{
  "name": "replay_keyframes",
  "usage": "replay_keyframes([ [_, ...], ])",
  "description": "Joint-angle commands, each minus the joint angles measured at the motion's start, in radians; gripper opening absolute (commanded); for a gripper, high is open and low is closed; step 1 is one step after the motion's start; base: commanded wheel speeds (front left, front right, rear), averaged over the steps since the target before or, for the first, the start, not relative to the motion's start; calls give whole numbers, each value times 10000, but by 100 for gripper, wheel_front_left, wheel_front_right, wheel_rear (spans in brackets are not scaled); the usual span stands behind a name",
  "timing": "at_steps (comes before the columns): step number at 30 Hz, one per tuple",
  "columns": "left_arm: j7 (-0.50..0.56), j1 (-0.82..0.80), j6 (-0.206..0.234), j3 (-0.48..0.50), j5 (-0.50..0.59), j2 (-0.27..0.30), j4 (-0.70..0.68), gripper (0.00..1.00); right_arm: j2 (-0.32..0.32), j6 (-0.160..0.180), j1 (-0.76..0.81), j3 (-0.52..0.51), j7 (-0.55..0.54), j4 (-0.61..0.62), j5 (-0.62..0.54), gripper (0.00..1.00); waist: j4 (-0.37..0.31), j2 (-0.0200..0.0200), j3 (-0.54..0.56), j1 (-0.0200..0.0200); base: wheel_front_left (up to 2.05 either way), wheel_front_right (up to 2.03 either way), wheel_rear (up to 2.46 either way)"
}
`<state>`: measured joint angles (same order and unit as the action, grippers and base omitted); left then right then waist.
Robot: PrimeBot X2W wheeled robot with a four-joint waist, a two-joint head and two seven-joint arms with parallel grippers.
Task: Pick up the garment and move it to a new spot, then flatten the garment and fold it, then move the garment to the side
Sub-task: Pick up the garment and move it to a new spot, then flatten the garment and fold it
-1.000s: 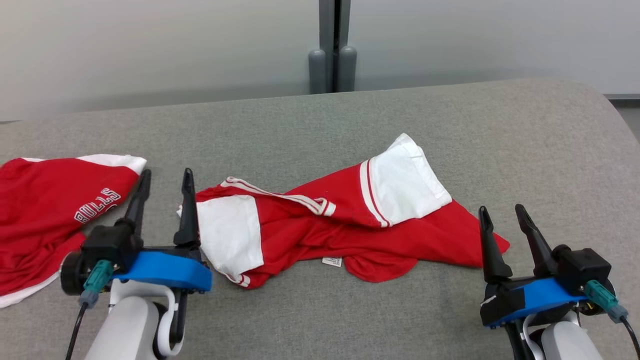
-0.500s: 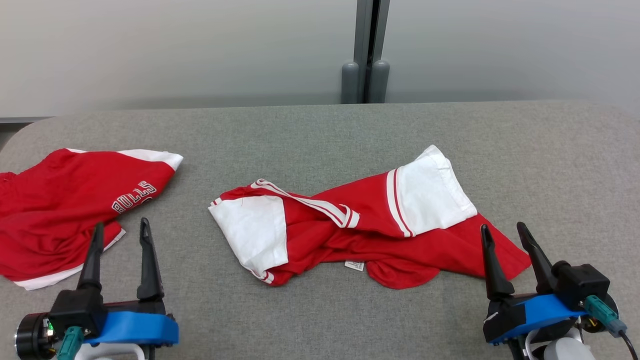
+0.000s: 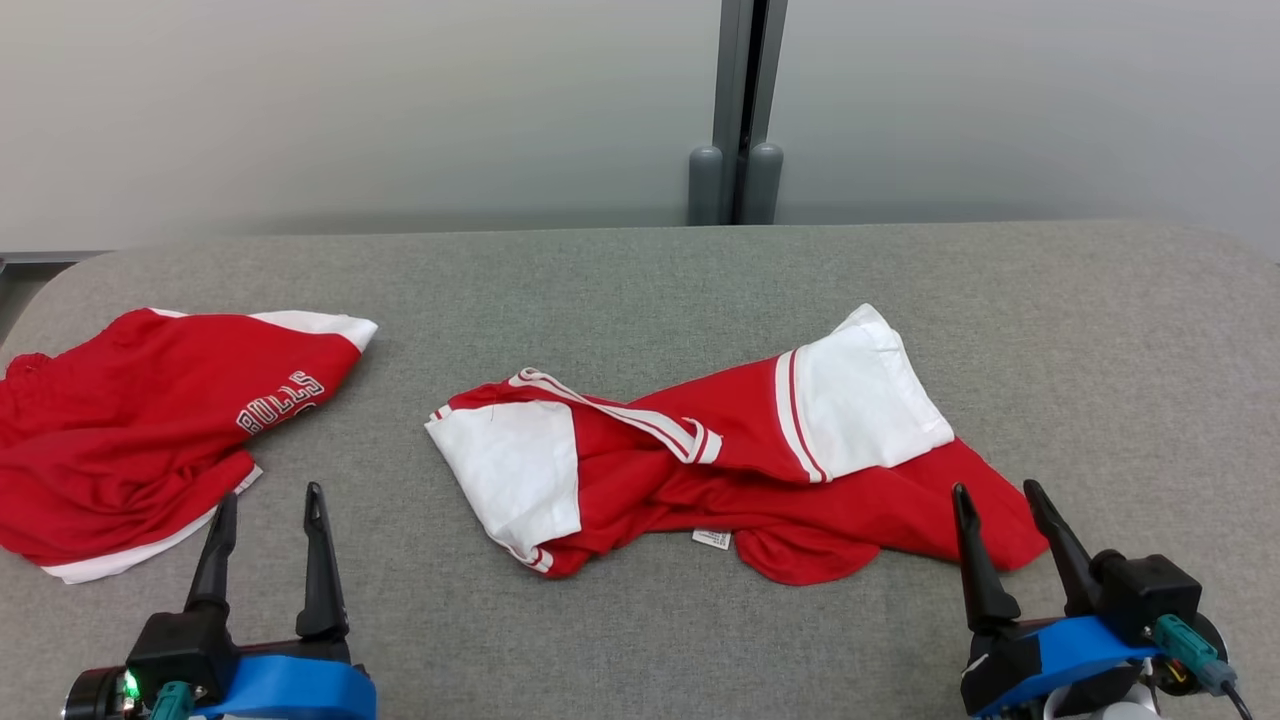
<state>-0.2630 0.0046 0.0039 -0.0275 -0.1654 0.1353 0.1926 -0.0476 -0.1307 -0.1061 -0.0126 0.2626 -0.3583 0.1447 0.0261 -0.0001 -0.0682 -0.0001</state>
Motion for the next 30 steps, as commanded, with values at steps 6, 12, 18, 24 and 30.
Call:
replay_keyframes([
  [6, -26, 73, -219, 446, 115, -187, 56, 100, -50, -1, 165, 36, 34, -86, 20, 100, 0, 1, 78, 1, 0, 0, 0],
  [12, -26, 170, -247, 659, 277, -369, -46, 100, -52, -1, 229, 114, 34, -155, 41, 100, 8, 1, 166, 1, 0, 0, 0],
  [18, -26, 196, -377, 796, 344, -472, -61, 100, -51, -1, 255, 130, 34, -166, 51, 100, 15, 1, 205, 1, 0, 0, 0],
  [24, -26, 163, -498, 988, 470, -529, 55, 100, -51, -3, 272, 163, 34, -210, 57, 100, 16, 1, 287, 1, 0, 0, 0],
  [30, -26, 169, -537, 1093, 554, -590, 54, 100, -51, -3, 282, 177, 34, -216, 75, 100, 11, 1, 319, 1, 0, 0, 0],
])
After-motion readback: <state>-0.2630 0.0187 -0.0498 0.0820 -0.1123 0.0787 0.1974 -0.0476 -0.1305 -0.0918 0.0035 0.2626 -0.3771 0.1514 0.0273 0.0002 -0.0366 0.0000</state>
